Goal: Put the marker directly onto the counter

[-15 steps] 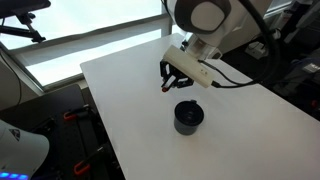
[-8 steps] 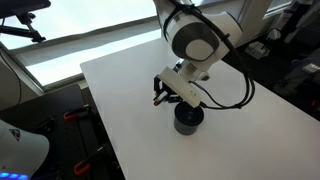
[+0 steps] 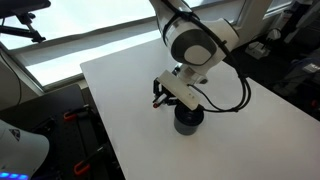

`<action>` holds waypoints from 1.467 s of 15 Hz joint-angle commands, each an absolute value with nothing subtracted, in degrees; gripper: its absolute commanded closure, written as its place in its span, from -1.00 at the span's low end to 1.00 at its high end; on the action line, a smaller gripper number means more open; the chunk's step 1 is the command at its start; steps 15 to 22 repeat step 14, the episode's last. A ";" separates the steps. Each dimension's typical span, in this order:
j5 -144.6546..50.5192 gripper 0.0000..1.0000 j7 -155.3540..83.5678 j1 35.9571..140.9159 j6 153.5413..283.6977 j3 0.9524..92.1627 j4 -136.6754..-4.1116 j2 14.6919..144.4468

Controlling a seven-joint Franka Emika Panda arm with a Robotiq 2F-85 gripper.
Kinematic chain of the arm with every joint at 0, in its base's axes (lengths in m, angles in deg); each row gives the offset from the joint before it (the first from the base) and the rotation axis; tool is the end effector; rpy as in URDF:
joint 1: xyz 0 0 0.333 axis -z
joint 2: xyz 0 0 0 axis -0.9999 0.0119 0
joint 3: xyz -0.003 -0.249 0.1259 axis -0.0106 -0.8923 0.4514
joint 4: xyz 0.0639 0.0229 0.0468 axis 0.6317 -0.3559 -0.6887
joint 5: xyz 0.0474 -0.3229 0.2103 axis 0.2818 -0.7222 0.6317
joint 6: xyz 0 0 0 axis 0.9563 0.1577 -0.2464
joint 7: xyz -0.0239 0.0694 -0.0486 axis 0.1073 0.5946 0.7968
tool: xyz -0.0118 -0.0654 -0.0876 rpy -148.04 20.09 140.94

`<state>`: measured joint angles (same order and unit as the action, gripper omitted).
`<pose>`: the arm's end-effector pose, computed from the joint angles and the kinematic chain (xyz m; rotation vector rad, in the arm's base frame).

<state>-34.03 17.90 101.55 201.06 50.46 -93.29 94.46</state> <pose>0.5058 -0.0998 0.1183 -2.6247 -0.7012 0.5227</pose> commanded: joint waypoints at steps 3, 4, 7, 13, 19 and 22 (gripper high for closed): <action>-34.26 0.16 17.61 102.06 202.03 51.14 -93.05 94.44; -34.26 0.02 17.61 102.08 202.02 51.18 -93.05 94.53; -34.28 -0.21 17.62 102.10 202.02 51.20 -93.05 94.71; -34.28 -0.21 17.62 102.11 202.02 51.19 -93.05 94.71; -34.28 -0.21 17.62 102.11 202.02 51.19 -93.05 94.71; -34.28 -0.21 17.62 102.11 202.02 51.19 -93.05 94.71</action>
